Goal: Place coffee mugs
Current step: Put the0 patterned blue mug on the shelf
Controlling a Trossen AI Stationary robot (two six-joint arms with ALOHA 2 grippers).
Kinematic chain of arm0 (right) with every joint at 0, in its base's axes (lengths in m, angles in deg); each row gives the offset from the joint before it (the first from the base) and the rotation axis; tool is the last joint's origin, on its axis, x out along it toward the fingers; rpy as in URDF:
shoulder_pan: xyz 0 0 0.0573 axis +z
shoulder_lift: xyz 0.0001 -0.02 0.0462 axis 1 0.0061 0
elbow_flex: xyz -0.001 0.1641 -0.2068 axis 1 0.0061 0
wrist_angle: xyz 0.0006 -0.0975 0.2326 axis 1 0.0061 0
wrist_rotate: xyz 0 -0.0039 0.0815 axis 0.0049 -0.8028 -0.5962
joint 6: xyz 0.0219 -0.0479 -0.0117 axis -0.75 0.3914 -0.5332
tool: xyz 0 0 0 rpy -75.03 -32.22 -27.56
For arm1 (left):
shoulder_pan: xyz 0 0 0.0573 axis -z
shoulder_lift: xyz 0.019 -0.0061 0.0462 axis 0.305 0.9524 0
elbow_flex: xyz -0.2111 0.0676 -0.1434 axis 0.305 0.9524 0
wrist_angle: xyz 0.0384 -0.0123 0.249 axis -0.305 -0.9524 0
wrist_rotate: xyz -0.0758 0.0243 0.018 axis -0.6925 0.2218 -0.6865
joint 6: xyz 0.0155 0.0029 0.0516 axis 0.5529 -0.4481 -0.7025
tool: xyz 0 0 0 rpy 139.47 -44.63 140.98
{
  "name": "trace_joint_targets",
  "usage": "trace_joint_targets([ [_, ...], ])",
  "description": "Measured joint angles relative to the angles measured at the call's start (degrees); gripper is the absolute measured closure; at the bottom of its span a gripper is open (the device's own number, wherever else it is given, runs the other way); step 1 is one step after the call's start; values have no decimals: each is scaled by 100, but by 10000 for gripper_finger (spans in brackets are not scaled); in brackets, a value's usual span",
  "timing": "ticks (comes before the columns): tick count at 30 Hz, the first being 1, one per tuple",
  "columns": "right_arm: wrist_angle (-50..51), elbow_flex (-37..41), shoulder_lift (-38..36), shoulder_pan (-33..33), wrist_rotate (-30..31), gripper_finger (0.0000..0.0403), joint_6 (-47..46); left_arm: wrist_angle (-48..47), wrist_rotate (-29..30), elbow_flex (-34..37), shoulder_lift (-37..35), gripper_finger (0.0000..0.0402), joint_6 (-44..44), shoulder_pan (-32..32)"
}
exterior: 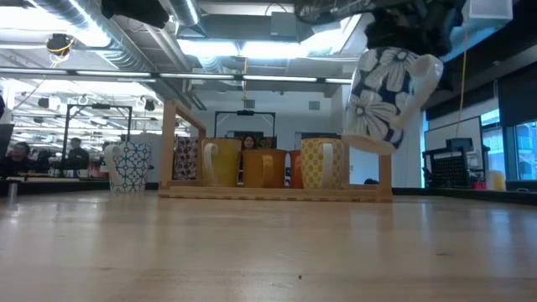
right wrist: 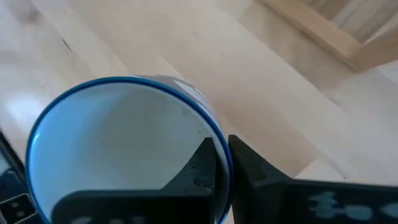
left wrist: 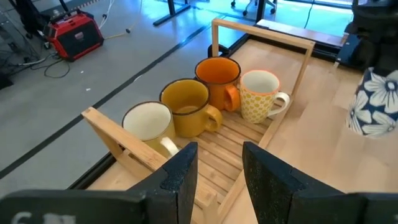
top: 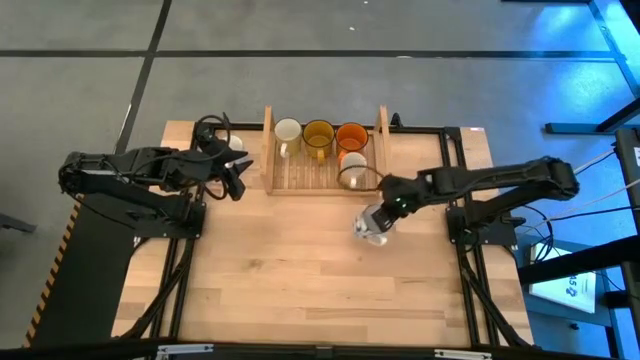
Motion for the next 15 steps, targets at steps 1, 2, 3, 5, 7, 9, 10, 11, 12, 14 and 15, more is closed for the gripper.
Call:
trace_joint_targets([
  [1,29,-136,168,63,73,401,-42,-2,-18,0,0,280,0,0],
  [2,0,-273,332,111,152,401,-87,-4,-18,0,2,280,-2,-2],
  [3,-24,-429,503,130,189,401,-97,-4,-20,0,1,280,-2,-2],
  [5,-35,-727,856,123,238,401,-103,-4,-17,0,0,280,-2,-2],
  [7,67,-1001,1248,114,297,401,-158,-8,-18,0,0,280,-2,-2],
  [9,164,-1311,1660,88,415,401,-392,-6,-79,0,1,280,22,-2],
  [10,240,-1504,1858,48,488,401,-436,-6,-135,0,0,280,44,-2],
  [11,346,-1694,2043,26,518,401,-493,-4,-151,0,0,280,50,-2],
  [12,403,-1878,2238,18,525,401,-526,-4,-157,0,0,280,52,-2],
  [14,463,-2264,2646,-11,528,401,-499,0,-149,0,0,280,125,-2],
  [15,564,-2477,2840,-11,532,401,-480,-1,-149,0,0,280,173,-2],
])
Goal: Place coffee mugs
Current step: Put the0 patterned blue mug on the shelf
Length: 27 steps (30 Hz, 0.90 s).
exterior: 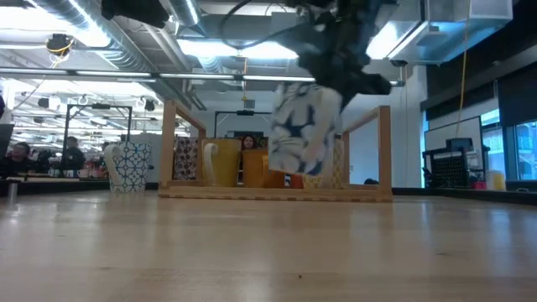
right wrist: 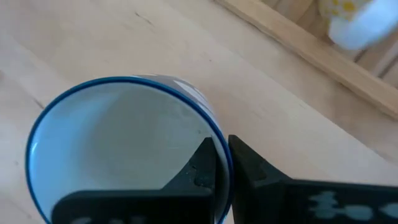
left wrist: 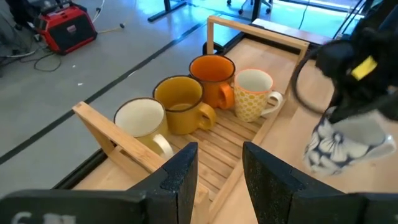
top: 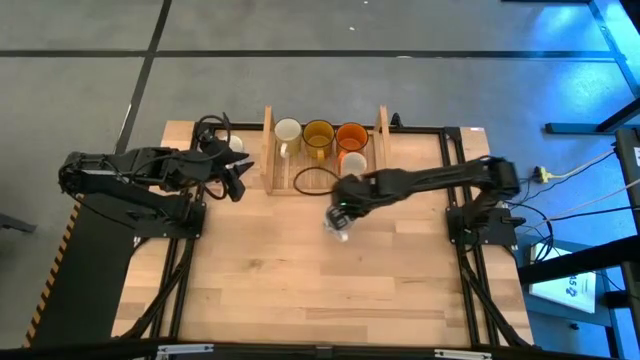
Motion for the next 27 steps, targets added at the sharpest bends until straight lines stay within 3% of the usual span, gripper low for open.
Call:
trace_joint_targets([
  [8,524,-1242,969,-44,410,401,24,0,-72,0,0,280,19,0],
  [13,469,-1867,1131,-258,1335,401,415,4,-288,0,0,280,19,-2],
  [17,404,-2131,1148,-582,1681,400,697,7,-318,0,0,280,-5,-2],
  [23,378,-2116,1160,-1160,1775,400,878,8,-317,0,0,280,-18,-2],
  [27,358,-2098,1290,-1503,1525,400,1012,6,-318,0,1,280,-14,-2],
])
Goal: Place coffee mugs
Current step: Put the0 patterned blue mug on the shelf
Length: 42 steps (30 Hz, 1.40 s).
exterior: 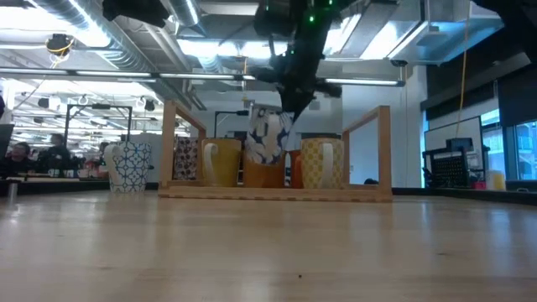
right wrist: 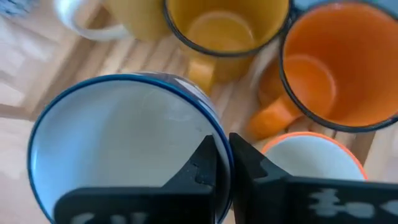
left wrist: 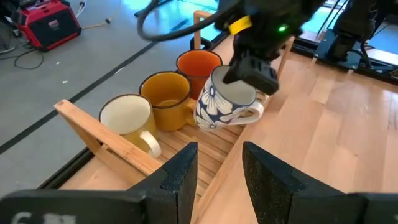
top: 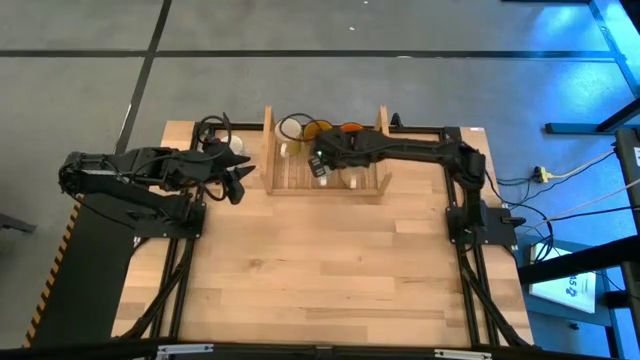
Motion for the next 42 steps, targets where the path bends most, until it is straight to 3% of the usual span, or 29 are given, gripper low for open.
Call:
trace_joint_targets([
  [8,107,15,409,-349,-783,400,117,-16,-93,-2,0,280,2,0],
  [29,174,9,575,-437,-897,398,109,-9,-103,-2,1,280,-2,2],
  [34,110,9,573,-440,-885,372,92,-9,-102,-2,1,280,-4,2],
  [42,104,4,564,-437,-813,298,-30,10,-102,-2,0,280,-4,2],
])
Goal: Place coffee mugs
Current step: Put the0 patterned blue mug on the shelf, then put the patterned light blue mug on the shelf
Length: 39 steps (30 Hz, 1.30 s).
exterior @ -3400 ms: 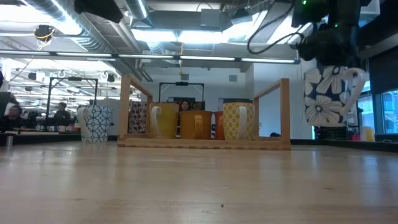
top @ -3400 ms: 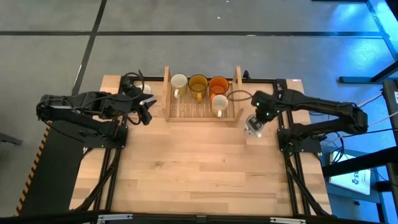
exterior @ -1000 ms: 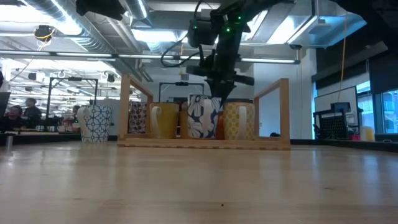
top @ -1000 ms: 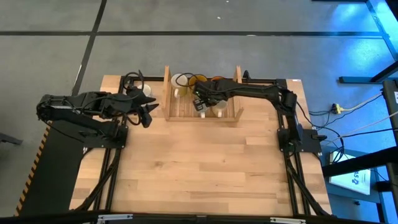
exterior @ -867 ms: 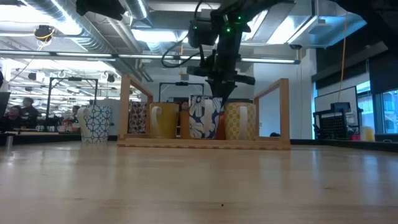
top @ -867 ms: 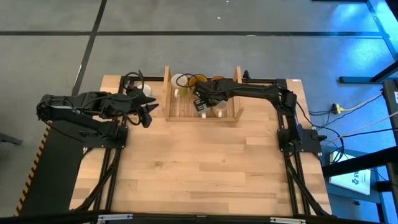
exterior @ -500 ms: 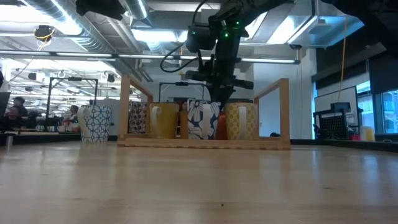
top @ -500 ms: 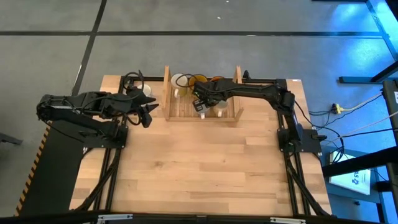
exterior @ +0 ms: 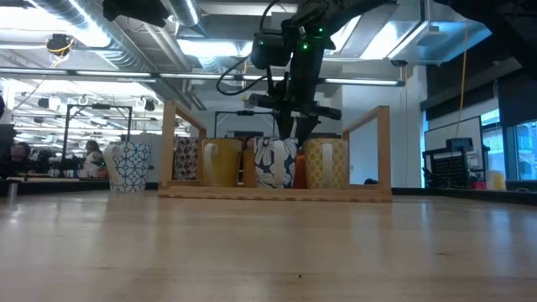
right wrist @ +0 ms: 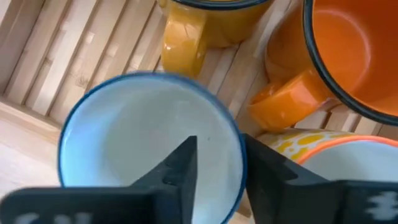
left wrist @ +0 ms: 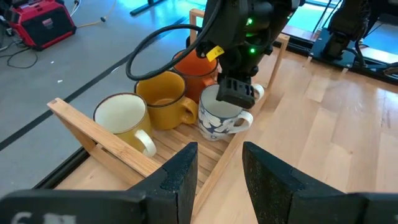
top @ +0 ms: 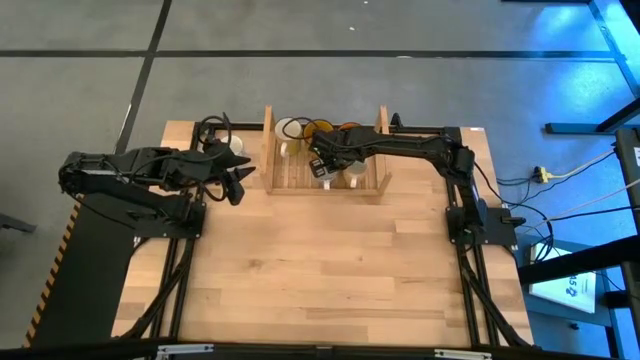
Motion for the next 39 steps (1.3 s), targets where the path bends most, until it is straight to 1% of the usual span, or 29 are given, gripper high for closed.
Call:
trace_joint_targets([
  [3,-4,0,0,2,85,275,0,-1,0,0,0,280,-1,0],
  [6,42,-73,0,5,83,260,3,-3,2,0,1,280,-2,-2],
  [9,97,-245,-7,9,83,254,22,-6,2,0,0,280,-4,-1],
  [13,516,-703,-11,61,128,253,157,-12,2,0,-1,280,-4,0],
  [16,870,-1136,-43,250,311,253,406,-14,2,0,-1,280,-7,0],
  [19,767,-1323,-228,551,300,253,738,-45,-77,0,-1,280,-36,-2],
  [22,809,-1273,-410,885,291,253,947,-56,-458,0,-1,280,-305,-2],
  [25,735,-951,-678,1278,323,253,1321,-59,-747,0,-1,280,-440,0],
  [26,606,-803,-797,1410,221,253,1459,-60,-779,0,-1,280,-479,0],
  [28,411,-466,-1037,1649,-170,253,1631,-60,-756,0,-1,280,-580,-2],
  [31,200,93,-1411,1982,-408,253,1672,-61,-622,0,-1,280,-651,-1],
  [33,-2,555,-1766,2158,-323,253,1672,-58,-605,-2,-2,280,-651,-2],
  [36,-643,1466,-2457,2357,-220,253,1376,-78,-653,-4,-3,280,-585,-2],
  [39,-1588,2422,-3181,2546,-196,253,1102,-224,-981,-4,-3,280,-647,-2],
])
